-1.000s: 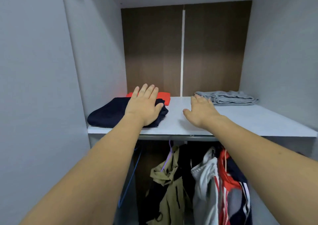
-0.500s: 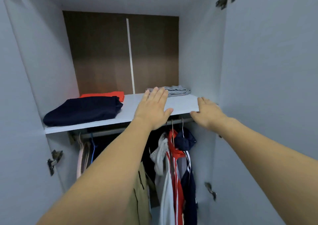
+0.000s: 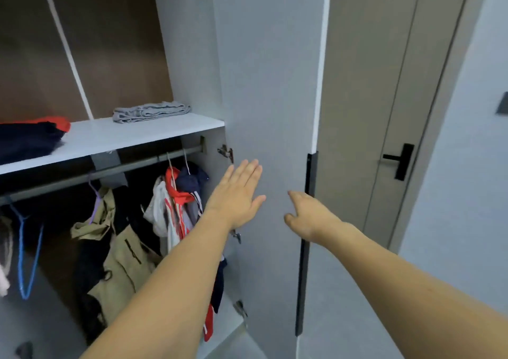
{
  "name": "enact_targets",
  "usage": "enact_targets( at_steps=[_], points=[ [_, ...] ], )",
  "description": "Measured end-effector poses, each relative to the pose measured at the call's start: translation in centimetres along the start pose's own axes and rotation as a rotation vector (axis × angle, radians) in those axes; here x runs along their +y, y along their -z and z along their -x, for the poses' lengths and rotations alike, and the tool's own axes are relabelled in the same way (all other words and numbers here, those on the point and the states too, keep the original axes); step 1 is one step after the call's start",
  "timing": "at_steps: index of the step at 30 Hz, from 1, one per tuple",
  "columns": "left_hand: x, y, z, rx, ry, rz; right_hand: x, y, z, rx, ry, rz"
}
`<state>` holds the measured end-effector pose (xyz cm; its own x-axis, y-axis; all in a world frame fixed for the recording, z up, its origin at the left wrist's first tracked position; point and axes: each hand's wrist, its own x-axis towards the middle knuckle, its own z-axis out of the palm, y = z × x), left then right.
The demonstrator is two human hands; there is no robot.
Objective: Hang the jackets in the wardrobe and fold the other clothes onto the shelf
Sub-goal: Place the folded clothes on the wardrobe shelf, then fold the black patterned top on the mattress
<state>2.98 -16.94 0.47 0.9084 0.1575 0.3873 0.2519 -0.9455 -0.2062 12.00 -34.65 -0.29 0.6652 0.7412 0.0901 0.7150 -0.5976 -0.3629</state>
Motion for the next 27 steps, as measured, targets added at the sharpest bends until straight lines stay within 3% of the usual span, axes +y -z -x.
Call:
enact_targets(
  at_steps=[8,15,27],
  points=[
    [20.3,0.3,-4.7,0.053,-0.223,0.163,18.3,5.9,11.4,0.108,-0.268,0.132],
    [34.3,-0.3,-10.7,0.037,-0.434,0.172,31.5,9.4,18.9,0.147,-0.526,0.096],
    [57.3,-6.9,-27.3,-0.031,-0.719,0.31,54.7,13.6,22.9,0.242,-0.877,-0.012]
  ],
)
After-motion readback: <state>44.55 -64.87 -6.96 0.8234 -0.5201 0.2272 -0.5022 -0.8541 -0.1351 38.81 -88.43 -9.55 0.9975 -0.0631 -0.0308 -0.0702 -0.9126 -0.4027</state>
